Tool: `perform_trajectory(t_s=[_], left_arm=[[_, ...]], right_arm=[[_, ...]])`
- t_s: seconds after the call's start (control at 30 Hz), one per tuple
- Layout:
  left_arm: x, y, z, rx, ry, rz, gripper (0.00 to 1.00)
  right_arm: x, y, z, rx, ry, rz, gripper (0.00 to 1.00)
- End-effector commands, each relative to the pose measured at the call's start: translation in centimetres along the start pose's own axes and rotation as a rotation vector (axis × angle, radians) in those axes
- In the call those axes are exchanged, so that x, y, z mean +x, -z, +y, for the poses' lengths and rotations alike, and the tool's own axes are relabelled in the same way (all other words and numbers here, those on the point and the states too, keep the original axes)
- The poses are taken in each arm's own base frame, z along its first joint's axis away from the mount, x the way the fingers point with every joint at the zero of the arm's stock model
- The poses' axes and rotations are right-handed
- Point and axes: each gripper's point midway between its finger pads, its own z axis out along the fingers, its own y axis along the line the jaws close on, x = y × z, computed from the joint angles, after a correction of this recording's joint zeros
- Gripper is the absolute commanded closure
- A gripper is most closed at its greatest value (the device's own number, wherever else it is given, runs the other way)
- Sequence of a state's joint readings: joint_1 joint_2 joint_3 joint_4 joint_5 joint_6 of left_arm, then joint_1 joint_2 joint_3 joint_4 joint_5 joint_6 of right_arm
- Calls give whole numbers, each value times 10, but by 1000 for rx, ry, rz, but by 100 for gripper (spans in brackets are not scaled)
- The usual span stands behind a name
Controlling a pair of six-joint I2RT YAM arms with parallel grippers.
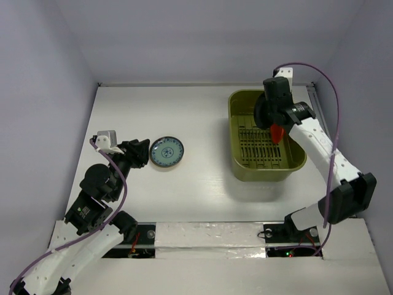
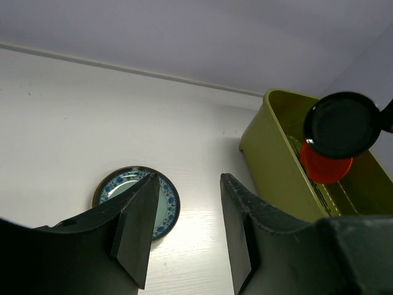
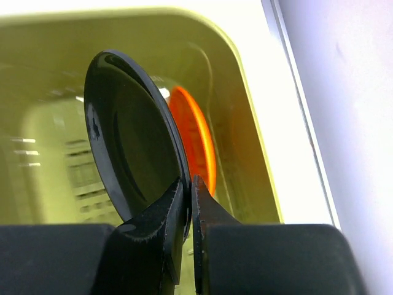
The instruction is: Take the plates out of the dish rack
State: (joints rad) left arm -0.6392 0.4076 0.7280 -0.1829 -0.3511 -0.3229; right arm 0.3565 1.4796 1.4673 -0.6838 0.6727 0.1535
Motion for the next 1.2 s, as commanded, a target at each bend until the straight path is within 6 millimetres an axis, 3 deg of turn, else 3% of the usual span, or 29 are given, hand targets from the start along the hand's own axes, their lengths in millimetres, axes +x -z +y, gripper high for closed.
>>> perform_trajectory(t_s=[0.0, 0.07, 0.17, 0.27, 0.3, 0.33, 0.4, 0.43, 0.47, 0.53, 0.63, 0.67, 0.87, 1.0, 1.17], left_arm=[[-8, -3, -3, 11, 12, -38, 59], [-8, -3, -3, 11, 12, -38, 59], [-9, -2, -3, 11, 13, -39, 59], [-11, -2, -1, 0, 15, -47, 59], [-10, -3, 0, -5, 15, -47, 59], [-10, -2, 1, -7, 16, -48, 58], [-11, -2, 1, -9, 17, -50, 56], [-11, -2, 2, -12, 17, -51, 51], [-11, -2, 2, -14, 17, -51, 49], [-11, -2, 2, -15, 15, -51, 45], [-11, -2, 3, -17, 15, -52, 44], [-11, -2, 2, -15, 16, -52, 43], [-11, -2, 1, -10, 15, -52, 43], [-12, -1, 1, -8, 15, -53, 44], [-11, -1, 1, -7, 15, -51, 43]], right_arm=[[-44, 52, -5, -69, -67, -134, 98], [-55, 75, 8, -181, -115, -180, 100], [-61, 109, 59, -430, -172, -233, 100], [-55, 138, 124, -678, -222, -232, 100], [-46, 136, 147, -723, -220, -207, 100], [-43, 151, 178, -830, -247, -199, 100], [-33, 158, 214, -906, -254, -161, 100], [-18, 159, 249, -951, -251, -118, 100], [-18, 166, 265, -991, -253, -108, 100], [3, 156, 304, -1006, -248, -43, 100], [11, 160, 339, -1063, -288, 9, 100], [27, 154, 355, -1082, -280, 54, 100], [64, 132, 391, -1085, -314, 168, 98], [83, 120, 400, -1061, -313, 213, 94], [101, 111, 402, -1034, -282, 256, 67]])
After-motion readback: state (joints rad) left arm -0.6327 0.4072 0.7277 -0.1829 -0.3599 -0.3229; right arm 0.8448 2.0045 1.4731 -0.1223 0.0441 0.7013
